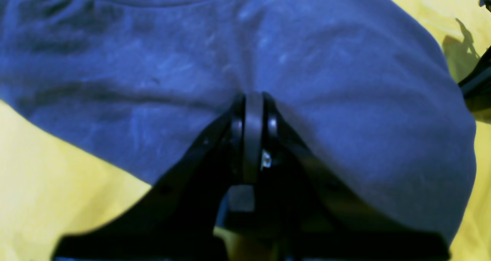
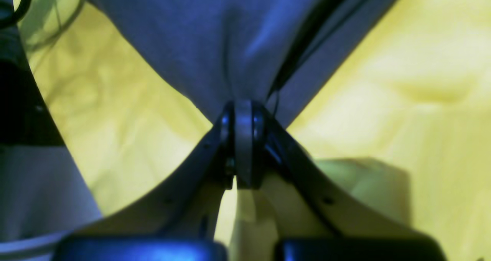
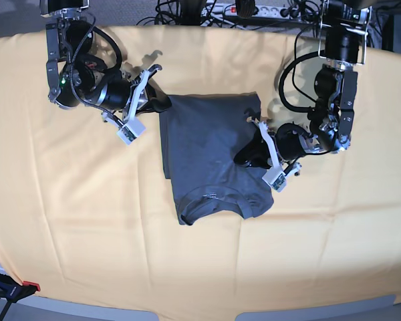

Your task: Fold the T-shirt properly

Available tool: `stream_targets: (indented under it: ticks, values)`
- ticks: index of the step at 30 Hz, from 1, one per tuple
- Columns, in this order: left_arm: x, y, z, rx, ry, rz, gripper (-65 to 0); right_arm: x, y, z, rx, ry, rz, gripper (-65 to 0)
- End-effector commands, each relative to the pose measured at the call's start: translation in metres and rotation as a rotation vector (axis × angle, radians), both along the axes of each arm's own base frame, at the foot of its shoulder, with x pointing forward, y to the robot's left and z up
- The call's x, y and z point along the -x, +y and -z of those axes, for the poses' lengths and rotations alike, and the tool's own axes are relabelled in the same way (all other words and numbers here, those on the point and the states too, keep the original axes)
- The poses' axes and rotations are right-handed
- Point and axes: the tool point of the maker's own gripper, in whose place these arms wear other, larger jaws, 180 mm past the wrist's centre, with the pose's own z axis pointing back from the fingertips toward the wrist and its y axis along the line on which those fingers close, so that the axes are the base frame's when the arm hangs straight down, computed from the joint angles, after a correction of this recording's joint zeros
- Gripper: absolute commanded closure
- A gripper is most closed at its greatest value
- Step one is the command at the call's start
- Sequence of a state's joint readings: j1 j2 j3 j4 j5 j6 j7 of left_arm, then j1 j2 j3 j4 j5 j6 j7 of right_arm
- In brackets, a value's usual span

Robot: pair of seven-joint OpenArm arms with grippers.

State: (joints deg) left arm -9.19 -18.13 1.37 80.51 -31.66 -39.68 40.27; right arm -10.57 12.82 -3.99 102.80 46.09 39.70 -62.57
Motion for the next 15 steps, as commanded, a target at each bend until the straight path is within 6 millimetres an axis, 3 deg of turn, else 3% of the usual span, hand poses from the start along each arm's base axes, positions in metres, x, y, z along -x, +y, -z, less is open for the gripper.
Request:
stream_targets:
  ticks: [1,5,8,11,15]
  values:
    - [-0.005,0.007,-0.009,-0.026,-0.028,0.007,0.0,-0.004,-0.001,-0.008,-0.003,-0.028,-0.006,0.0]
    - [-0.011,0.021,-0.036,-0.045,-0.101,0.019,0.0,-0.014,-0.008,-0.023,0.012,-0.052,0.058,0.0]
    - [-0.005,0.026,-0.068,-0.055,-0.143,0.059,0.0,-0.024,-0.018,-0.053,0.029,-0.144,0.096,0.0]
    - [0.017,0.024,-0.09,-0.009,-0.102,0.122,0.0,-0.025,-0.028,-0.079,0.0,-0.237,0.113,0.0]
    - [0.052,0.023,-0.11,0.179,-0.027,0.167,0.0,-0.02,-0.041,-0.105,-0.122,-0.257,0.171,0.0]
